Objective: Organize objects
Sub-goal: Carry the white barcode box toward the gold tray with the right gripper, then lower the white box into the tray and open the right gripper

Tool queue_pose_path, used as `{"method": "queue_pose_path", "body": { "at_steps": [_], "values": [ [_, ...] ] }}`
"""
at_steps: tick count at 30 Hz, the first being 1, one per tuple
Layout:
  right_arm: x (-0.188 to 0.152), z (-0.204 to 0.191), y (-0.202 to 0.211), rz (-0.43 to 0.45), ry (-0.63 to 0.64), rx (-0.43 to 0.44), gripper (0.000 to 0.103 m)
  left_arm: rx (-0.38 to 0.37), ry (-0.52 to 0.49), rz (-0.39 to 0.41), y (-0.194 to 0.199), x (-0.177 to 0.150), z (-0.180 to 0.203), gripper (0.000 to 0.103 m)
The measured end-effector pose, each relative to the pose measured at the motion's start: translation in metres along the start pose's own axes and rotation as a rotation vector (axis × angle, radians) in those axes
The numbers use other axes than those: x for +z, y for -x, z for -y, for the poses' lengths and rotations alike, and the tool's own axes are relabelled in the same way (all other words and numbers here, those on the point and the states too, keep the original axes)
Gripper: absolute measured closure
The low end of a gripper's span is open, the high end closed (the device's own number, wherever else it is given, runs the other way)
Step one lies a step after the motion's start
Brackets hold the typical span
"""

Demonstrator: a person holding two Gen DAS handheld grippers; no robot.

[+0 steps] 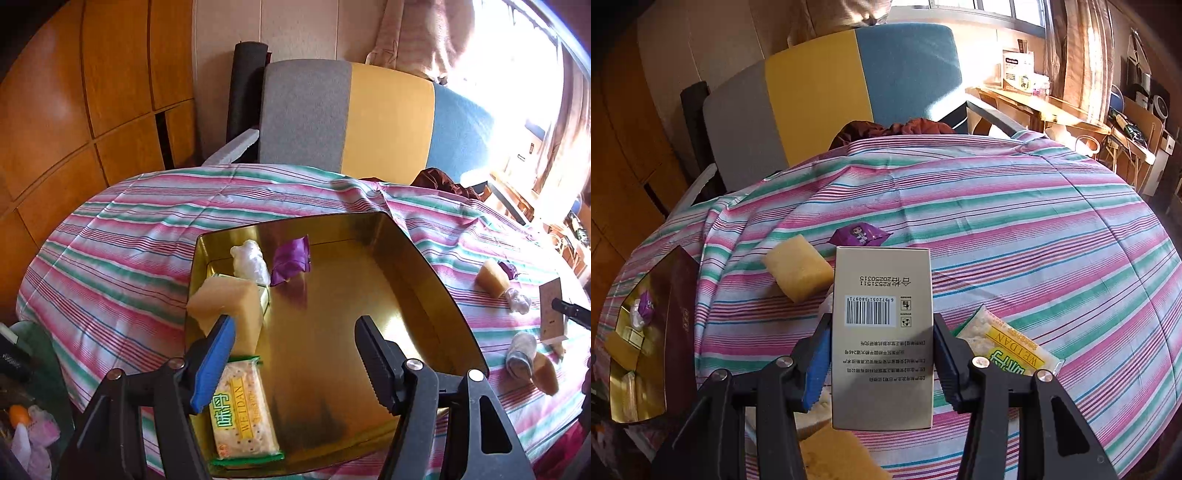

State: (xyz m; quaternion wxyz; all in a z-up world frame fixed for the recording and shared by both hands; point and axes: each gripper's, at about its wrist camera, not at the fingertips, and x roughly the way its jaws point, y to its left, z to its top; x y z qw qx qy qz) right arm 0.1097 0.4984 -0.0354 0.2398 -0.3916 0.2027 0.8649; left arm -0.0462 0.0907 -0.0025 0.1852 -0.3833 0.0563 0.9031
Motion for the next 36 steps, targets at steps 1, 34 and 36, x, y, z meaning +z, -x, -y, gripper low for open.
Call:
{"method": "queue_pose_path", "body": {
  "at_steps": [1,34,36],
  "values": [
    [0.0,-0.005,0.003,0.003,0.004,0.009,0.052,-0.001,0.004,0.0,0.001,-0.001,-0.002,0.035],
    [-0.013,-0.317,-0.057,-0.248,0.415,0.266,0.052,-0.022,0.116,0.019,0.013,-0.03,-0.063,0.035],
    [-0.011,-0.326,-0.072,-0.269,0.403,0.245,0.052,-0.027,0.127,0.021,0.014,-0.031,-0.068,0.035]
  ]
}}
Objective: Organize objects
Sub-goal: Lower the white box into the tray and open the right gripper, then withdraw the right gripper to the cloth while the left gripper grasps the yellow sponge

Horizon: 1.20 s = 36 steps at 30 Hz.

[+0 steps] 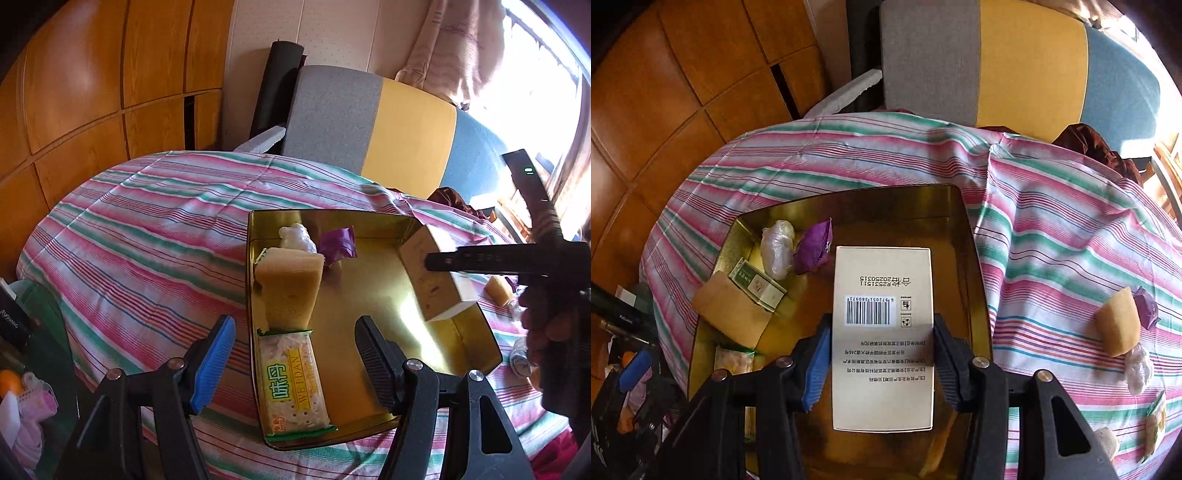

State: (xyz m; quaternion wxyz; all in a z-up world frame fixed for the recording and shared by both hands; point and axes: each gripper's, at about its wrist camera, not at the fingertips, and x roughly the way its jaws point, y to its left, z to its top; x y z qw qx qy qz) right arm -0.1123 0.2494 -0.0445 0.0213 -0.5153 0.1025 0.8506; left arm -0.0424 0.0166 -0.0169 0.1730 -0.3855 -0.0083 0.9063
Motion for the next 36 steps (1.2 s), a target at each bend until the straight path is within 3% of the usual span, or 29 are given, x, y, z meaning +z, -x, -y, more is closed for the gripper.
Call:
{"method": "queue_pose_path", "body": {
  "at_steps": [9,14,16,19,36],
  "values": [
    [0.038,-0.014,-0.058,-0.066,-0.047,-0.073,0.052,0.01,0.046,-0.009,-0.004,0.001,-0.021,0.035],
    [0.057,-0.015,-0.071,-0.051,-0.079,-0.051,0.052,0.018,0.062,-0.029,-0.011,0.0,-0.028,0.035],
    [0.059,-0.013,-0.068,-0.033,-0.079,-0.007,0.051,0.016,0.062,-0.032,-0.012,0.0,-0.028,0.035],
    [0.058,-0.012,-0.06,-0.011,-0.062,0.003,0.04,0.016,0.06,-0.033,-0.014,0.0,-0.027,0.035],
    [0.004,0.008,0.003,0.091,-0.048,0.009,0.039,0.028,-0.002,0.009,0.006,0.001,-0.004,0.033]
  ]
}}
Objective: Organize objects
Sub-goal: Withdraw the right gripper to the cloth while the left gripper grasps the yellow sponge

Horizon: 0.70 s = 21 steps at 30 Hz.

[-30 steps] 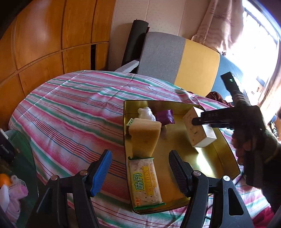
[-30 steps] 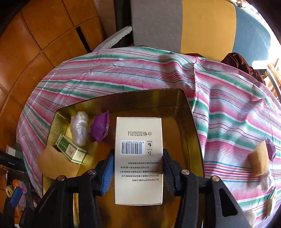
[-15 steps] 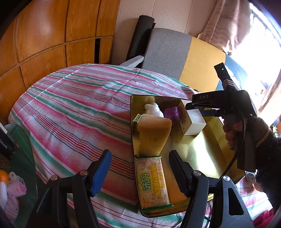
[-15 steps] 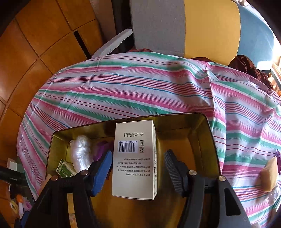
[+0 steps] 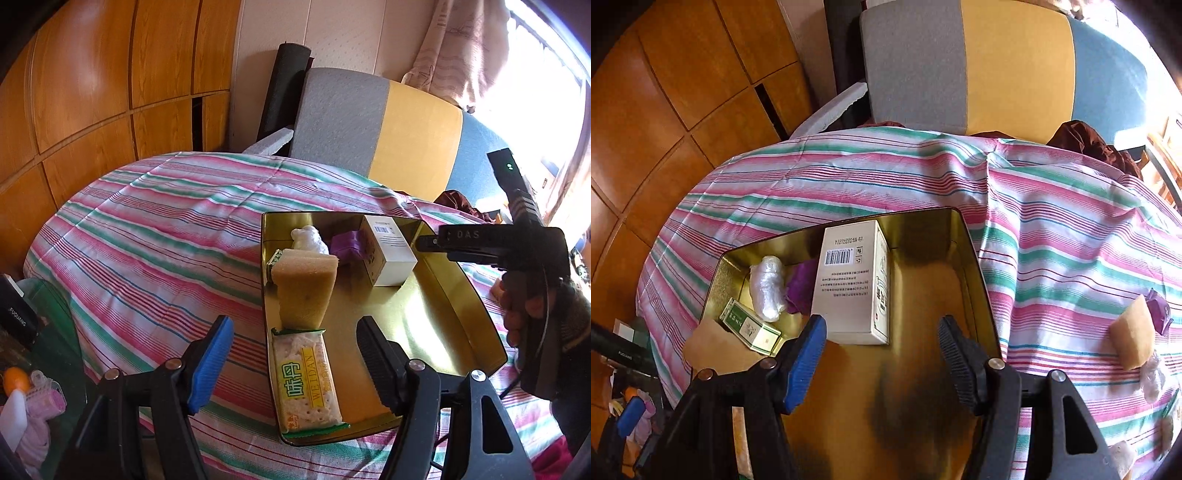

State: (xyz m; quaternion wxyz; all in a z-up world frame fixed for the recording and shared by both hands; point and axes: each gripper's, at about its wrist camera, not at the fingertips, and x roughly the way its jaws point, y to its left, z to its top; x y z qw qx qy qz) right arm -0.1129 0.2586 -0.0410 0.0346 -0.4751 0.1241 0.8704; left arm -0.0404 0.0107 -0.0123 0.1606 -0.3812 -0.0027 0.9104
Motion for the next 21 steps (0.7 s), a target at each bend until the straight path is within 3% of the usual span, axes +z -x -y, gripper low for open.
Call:
{"method": "queue_pose_path", "body": {
  "at_steps": [10,21],
  "values": [
    [-0.037,0.036,0.054,0.071,0.013,-0.02,0.039,-0.006,-0.05,0.011,0.011,-0.003,0.016,0.032],
    [-0.084,0.124,0.1,0.12,-0.147,-0.084,0.039,-0.031,-0.136,-0.002,0.011,-0.005,0.049,0.032]
  ]
}}
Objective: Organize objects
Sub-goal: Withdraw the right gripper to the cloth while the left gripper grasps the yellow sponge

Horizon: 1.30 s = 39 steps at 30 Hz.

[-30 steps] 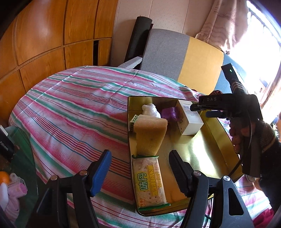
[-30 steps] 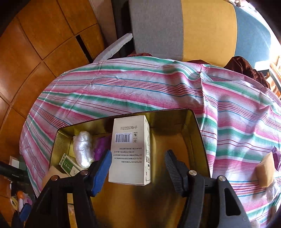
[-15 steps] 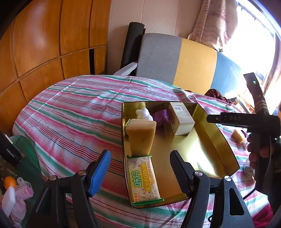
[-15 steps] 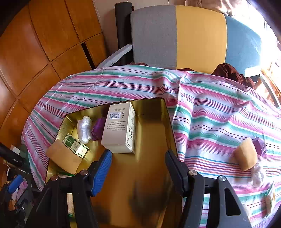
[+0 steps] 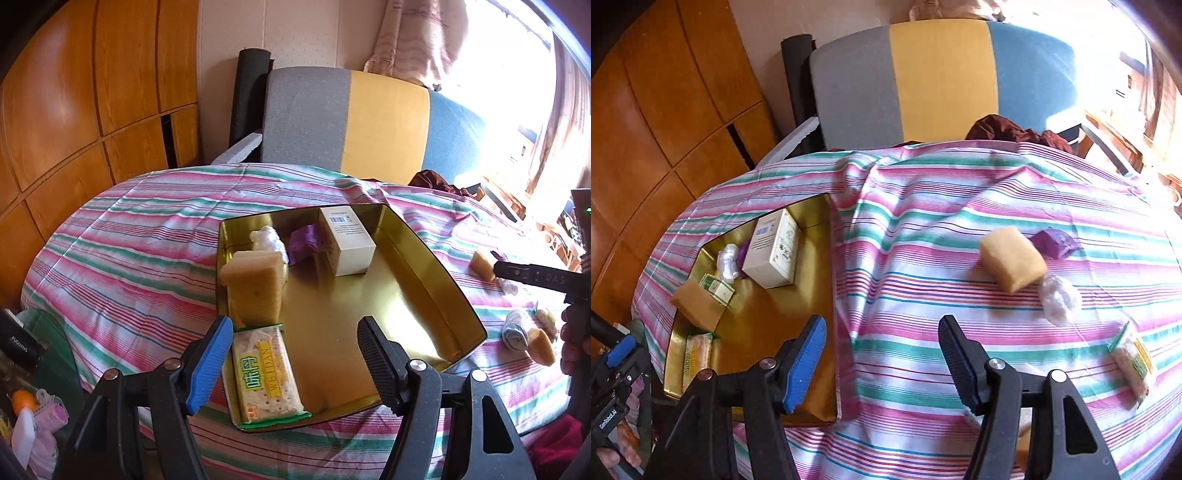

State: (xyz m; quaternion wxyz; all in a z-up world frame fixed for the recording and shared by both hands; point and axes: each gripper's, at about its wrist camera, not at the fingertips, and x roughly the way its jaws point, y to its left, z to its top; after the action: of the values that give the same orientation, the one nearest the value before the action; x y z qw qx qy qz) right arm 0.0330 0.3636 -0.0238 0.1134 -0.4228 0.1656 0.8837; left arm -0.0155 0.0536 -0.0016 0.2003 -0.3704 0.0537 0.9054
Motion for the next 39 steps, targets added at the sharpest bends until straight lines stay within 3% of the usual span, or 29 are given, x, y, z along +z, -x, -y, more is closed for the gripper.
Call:
{"method": "queue_pose_path", "body": {
  "at_steps": [11,16,26,31,34,39],
  "values": [
    [-0.019,0.162,0.045,0.105,-0.343,-0.212,0.036,-0.085,-0.153,-0.008,-0.008,0.013,0.065,0.028],
    [-0.041,0.222,0.05,0.114,-0.559,-0.246,0.036,-0.143,-0.223,-0.024,-0.014,0.022,0.105,0.028],
    [-0.044,0.243,0.075,0.185,-0.66,-0.219,0.036,-0.309,-0.267,-0.14,-0.049,0.046,0.19,0.028],
    [-0.046,0.251,0.083,0.216,-0.71,-0.205,0.036,-0.353,-0.275,-0.206,-0.077,0.059,0.228,0.028],
    [-0.049,0.259,0.09,0.237,-0.745,-0.201,0.036,-0.38,-0.236,-0.264,-0.098,0.066,0.243,0.022],
    [-0.055,0.273,0.093,0.248,-0.813,-0.199,0.036,-0.393,-0.195,-0.326,-0.13,0.075,0.266,0.022]
  ]
}}
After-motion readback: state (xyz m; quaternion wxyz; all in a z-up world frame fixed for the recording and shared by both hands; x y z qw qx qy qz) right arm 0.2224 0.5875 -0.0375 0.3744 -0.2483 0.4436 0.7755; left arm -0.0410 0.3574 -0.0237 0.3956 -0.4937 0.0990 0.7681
